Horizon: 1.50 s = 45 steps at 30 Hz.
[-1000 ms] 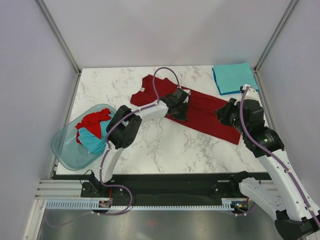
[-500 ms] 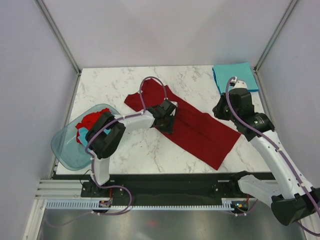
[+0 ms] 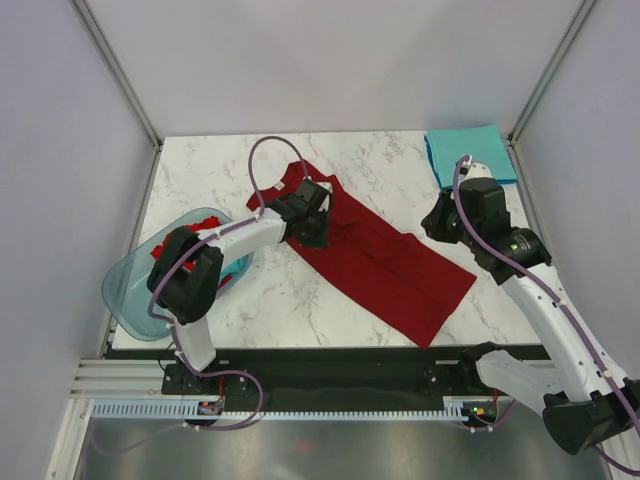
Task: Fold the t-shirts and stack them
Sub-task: Fold the tshirt
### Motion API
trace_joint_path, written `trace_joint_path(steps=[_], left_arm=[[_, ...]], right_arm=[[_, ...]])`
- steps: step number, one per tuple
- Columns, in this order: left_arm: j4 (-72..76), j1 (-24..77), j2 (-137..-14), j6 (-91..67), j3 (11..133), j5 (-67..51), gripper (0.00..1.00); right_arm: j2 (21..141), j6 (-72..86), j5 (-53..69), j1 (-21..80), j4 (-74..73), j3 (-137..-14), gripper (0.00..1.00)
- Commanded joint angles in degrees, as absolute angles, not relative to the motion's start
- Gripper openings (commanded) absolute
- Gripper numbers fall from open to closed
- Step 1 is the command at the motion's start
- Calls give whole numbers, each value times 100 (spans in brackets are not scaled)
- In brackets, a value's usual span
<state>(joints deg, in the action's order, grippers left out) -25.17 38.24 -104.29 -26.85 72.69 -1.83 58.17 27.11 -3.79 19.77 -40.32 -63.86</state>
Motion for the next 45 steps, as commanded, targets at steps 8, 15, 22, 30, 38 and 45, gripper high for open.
trace_joint_path(steps=[8, 15, 22, 30, 38, 45], left_arm=[[-2566, 2619, -11592, -2320, 8514, 26, 2], [-2776, 2470, -12804, -2197, 9719, -499, 2], [-3049, 2347, -14035, -1960, 11643, -1124, 8], [-3006, 2268, -14582, -2047, 13711, -2300, 13], [-2830, 2688, -12809, -2100, 12019, -2645, 14], [-2224, 4015, -11629, -2486, 9705, -1969, 4]], right_arm=[[5590, 2698, -211, 1969, -3779, -6284, 20], [5616, 2707, -263, 1977, -3674, -6293, 20], [5555, 2786, -404, 1978, -3393, -6126, 20], [5774, 2786, -598, 1978, -3164, -6091, 20], [5546, 2742, -606, 1977, -3208, -6012, 21], [5318, 2804, -563, 1969, -3401, -5994, 21]])
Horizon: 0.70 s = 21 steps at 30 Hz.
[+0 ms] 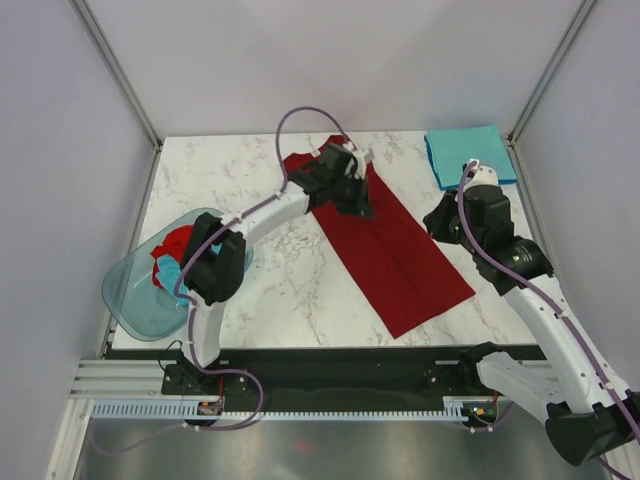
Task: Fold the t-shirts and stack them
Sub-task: Fold the tshirt
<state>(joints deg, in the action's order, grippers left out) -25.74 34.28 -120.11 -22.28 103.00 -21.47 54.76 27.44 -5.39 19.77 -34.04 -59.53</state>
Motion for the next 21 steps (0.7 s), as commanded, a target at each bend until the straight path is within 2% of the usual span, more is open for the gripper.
trace_joint_path(steps=[1, 9, 16, 21], left_arm=[[-2102, 4269, -11593, -2566, 9373, -1925, 2], [-1811, 5263, -11637, -3163, 8386, -1407, 2], [-1819, 5396, -11312, -3358, 7228, -897, 2], [-1863, 5379, -10584, -3366, 6268, -247, 2]], right_arm=[[5283, 2812, -528, 1977, -3436, -6038, 21], [4966, 2856, -519, 1977, -3727, -6275, 21], [4887, 2892, -466, 1969, -3858, -6346, 21], [4860, 2944, -431, 1969, -3867, -6276, 23]])
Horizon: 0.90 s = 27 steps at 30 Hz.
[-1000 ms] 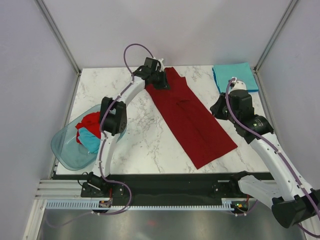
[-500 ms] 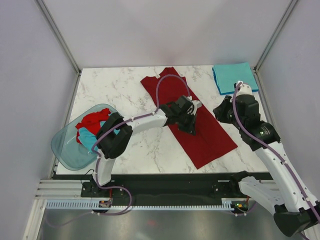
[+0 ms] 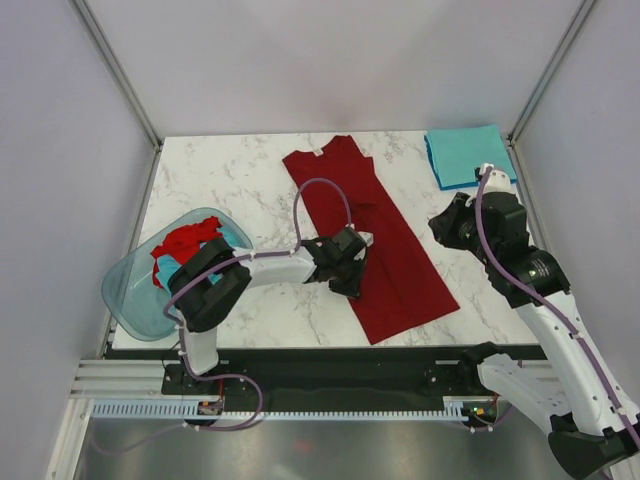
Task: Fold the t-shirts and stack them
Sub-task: Fold the tshirt
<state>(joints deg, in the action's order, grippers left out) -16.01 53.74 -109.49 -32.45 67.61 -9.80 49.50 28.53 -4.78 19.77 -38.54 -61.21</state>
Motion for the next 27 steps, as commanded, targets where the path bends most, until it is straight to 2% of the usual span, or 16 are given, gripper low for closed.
trace_joint_path(steps=[1, 9, 15, 18, 20, 21, 23, 27], left_arm=[[-1881, 5362, -10495, -3366, 6023, -211, 2], [-2232, 5116, -9177, -3525, 4624, 316, 2], [-2285, 4246, -8333, -3498, 4070, 308, 2], [-2285, 3842, -8078, -3498, 4113, 308, 2], [-2715, 3709, -7903, -2831, 4419, -122, 10], [-2716, 3709, -7867, -2813, 4543, -184, 10], [-2716, 3560, -7884, -2708, 4806, -621, 15], [-2716, 3270, -8322, -2470, 5692, -852, 17]], right_arm=[[4869, 2953, -378, 1977, -3858, -6241, 23], [5115, 2962, 130, 1969, -3507, -5670, 25], [5651, 2944, 957, 1986, -3121, -4861, 29], [5923, 2979, 1072, 1986, -2708, -4422, 30], [6273, 3032, 915, 1978, -2288, -4377, 30], [6423, 3041, 879, 1978, -2102, -4377, 30], [6948, 3076, 739, 1986, -1601, -4648, 30], [8022, 3068, 431, 1978, -950, -5560, 34]])
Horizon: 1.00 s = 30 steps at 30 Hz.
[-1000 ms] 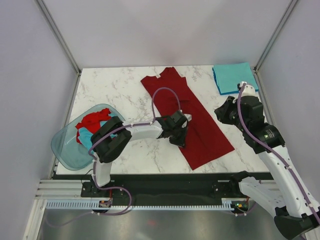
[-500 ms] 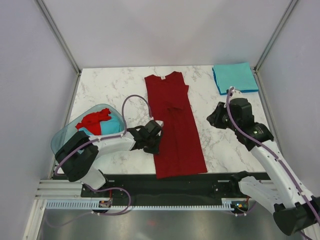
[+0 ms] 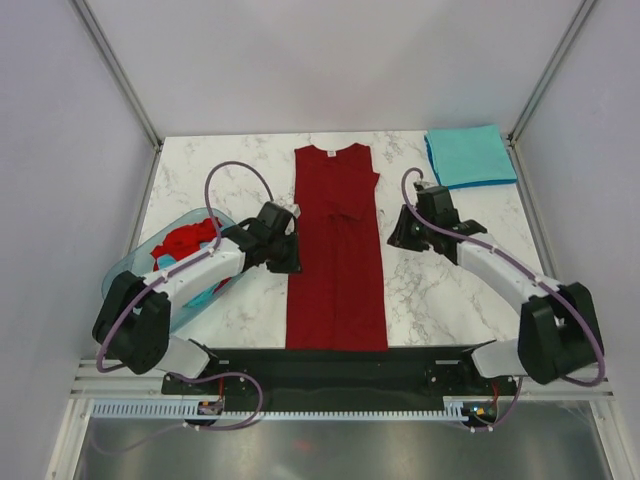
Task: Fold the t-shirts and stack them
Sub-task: Fold the tshirt
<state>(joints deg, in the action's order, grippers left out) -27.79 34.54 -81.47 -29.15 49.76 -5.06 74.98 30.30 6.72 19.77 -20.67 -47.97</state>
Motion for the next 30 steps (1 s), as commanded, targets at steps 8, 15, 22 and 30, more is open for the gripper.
trace_joint_path(steps=[8, 15, 22, 30], left_arm=[[-2707, 2786, -10220, -2013, 7355, -1098, 17], [-2716, 2269, -11618, -1951, 9102, -1529, 17], [-2725, 1986, -12304, -1881, 9782, -1626, 17], [-2786, 1855, -12840, -1767, 10063, -1661, 18]], right_arm=[[10604, 2901, 290, 1802, -492, -7425, 39], [11969, 2821, 341, 1416, -343, -8795, 38], [13032, 2663, 720, 1213, -229, -9720, 38], [13579, 2672, 800, 1143, -220, -10327, 36]])
